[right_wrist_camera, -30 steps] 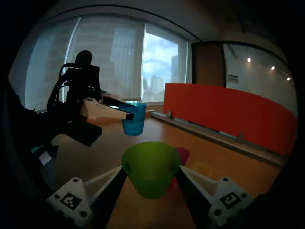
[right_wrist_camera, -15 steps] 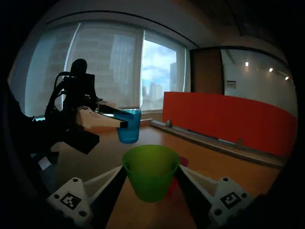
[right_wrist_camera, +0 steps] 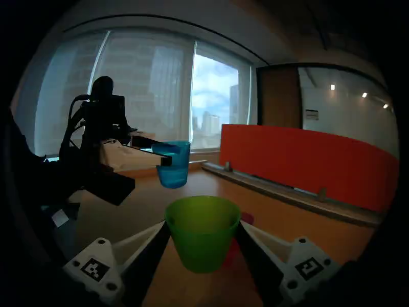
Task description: Pour water
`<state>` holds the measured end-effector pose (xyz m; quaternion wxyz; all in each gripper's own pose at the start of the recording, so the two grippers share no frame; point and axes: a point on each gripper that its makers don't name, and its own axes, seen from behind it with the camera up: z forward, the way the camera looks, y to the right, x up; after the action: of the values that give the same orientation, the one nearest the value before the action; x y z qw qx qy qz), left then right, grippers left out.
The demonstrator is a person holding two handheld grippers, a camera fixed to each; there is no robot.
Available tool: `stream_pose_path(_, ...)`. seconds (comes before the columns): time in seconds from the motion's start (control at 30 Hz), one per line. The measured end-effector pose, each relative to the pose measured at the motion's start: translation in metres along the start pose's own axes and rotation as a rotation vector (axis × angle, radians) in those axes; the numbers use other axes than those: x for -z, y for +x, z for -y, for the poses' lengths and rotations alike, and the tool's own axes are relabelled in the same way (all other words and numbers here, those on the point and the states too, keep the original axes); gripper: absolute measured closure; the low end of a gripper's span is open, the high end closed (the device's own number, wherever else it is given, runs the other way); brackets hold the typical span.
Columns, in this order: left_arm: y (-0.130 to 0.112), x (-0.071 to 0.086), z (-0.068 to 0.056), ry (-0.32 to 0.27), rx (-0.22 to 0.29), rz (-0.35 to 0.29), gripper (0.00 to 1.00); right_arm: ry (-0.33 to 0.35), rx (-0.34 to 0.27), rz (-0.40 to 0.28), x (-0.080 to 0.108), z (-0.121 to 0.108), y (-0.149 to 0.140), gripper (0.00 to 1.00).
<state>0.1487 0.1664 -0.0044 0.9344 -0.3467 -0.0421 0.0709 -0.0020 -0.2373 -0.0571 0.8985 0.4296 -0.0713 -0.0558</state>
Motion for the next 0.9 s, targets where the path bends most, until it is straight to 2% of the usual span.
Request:
stream_pose_path(0.4, 0.017, 0.001, 0.001, 0.023, -0.078, -0.038, 0.14, 0.046, -0.017, -0.015, -0.007, 0.011, 0.005, 0.1)
stream_pose_path(0.9, 0.05, 0.001, -0.003, 0.086, -0.254, -0.094, 0.14, 0.083, -0.008, -0.015, -0.019, 0.023, 0.012, 0.1)
